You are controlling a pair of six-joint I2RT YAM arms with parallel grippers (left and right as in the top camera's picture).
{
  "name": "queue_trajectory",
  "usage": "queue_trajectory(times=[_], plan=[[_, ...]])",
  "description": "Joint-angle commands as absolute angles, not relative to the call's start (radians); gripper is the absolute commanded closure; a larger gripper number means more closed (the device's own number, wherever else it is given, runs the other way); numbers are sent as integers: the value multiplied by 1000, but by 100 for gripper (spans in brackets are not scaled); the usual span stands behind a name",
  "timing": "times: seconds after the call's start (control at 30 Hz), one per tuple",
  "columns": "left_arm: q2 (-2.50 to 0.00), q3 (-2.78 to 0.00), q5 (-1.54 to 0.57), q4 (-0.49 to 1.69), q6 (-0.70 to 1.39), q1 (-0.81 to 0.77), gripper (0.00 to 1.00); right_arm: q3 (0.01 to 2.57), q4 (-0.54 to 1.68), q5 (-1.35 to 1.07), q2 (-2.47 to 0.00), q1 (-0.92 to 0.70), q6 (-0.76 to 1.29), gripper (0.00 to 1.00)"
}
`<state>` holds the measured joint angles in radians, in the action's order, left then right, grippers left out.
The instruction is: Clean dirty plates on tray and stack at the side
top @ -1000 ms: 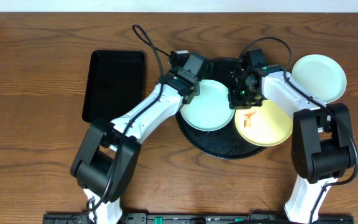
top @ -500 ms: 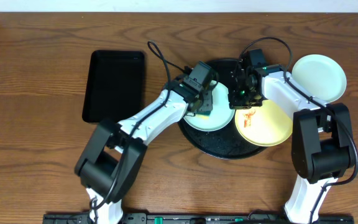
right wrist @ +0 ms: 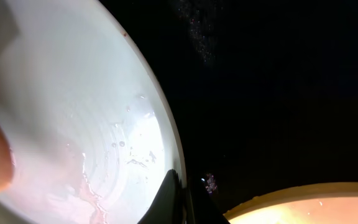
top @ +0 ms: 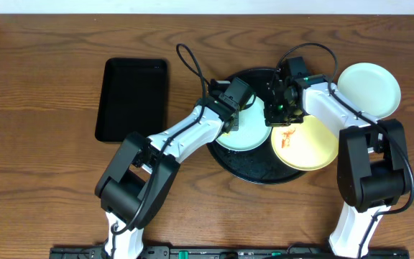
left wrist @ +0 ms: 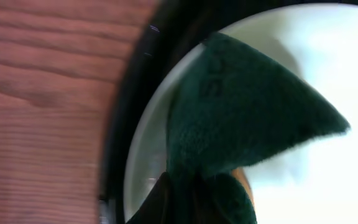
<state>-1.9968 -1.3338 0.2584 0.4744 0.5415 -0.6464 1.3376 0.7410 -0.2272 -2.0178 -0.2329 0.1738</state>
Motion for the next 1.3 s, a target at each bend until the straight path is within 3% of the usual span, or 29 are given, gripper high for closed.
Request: queue_trajectory(times=[0.0,0.33,0.57,0.77,0.97,1.27], plan=[[-1958,-1320,499,488,525,-616,93,1312,756,-146,-2015,-218,148,99],[-1676,-1320,484,505,579,-577,93,1327,749,-165,-1961,-218,147,99],[-1522,-1320,346,616,582,-418,93,1328,716,-133,-1787,-233,65,99],[-1510,-1320,122,749,580,-202,93,1328,661,136,-1592,-303,-45,99],[-1515,-1319,85,838,573,-60,93,1328,618,466,-1493,-410,-185,99],[-1516,-1318,27,874,527,-16,92,1328,521,888,-1479,-614,-490,99]])
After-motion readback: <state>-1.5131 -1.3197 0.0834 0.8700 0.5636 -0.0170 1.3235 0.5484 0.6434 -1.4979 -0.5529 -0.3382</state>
